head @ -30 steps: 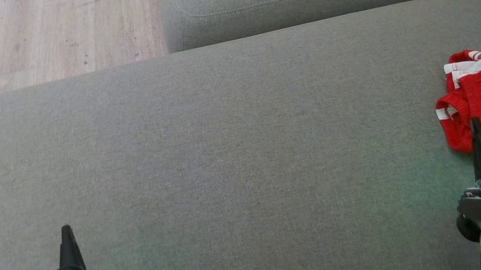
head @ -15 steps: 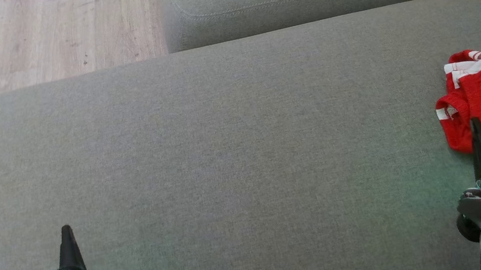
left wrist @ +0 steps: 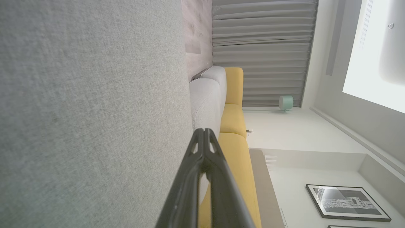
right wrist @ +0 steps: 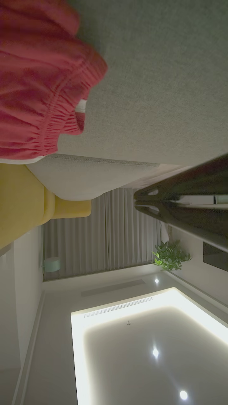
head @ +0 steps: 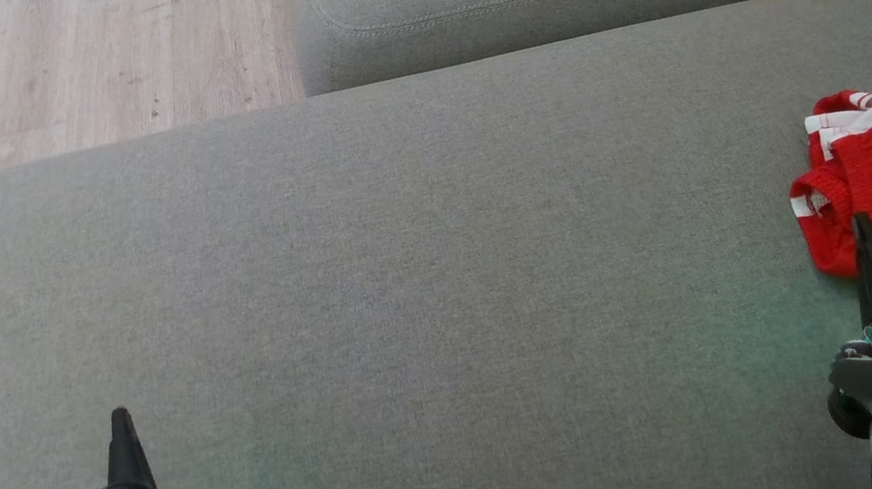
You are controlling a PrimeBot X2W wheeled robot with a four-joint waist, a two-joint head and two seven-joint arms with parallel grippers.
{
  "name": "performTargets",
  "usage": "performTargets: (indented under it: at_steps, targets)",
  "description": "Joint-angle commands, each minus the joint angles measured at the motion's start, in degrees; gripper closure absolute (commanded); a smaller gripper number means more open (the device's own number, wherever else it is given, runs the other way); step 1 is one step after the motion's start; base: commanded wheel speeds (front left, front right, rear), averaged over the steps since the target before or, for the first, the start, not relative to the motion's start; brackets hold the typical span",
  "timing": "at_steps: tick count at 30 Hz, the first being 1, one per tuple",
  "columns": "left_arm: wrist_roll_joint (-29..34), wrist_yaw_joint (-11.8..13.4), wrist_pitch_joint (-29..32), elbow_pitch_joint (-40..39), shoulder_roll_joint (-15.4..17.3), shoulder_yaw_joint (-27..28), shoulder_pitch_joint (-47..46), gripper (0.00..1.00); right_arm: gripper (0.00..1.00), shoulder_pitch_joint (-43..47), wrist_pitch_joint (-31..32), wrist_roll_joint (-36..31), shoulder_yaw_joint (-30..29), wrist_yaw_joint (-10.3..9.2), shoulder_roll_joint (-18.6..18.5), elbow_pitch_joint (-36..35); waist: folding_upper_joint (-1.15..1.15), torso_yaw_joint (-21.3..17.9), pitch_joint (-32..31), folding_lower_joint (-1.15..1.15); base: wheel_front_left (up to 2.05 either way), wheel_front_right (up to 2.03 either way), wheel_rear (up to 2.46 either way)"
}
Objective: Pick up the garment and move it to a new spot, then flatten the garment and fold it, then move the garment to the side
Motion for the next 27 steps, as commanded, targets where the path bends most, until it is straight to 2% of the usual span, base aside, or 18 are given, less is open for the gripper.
performTargets:
  at_steps: [1, 27]
  targets:
    - [-0.3, -0.4, 0.4, -2.1, 0.4, 2.3, -2.9, 1.0, 1.0, -1.0, 0.3, 0.4, 1.2, -0.04, -0.3, -2.4, 0.0, 0.0, 0.0, 0.0, 0.0, 0.0, 0.0]
    - [-0.3, -0.4, 0.4, -2.1, 0.4, 2.3, -2.9, 1.0, 1.0, -1.0, 0.3, 0.4, 1.2, -0.04, -0.3, -2.4, 0.0, 0.0, 0.0, 0.0, 0.0, 0.0, 0.0]
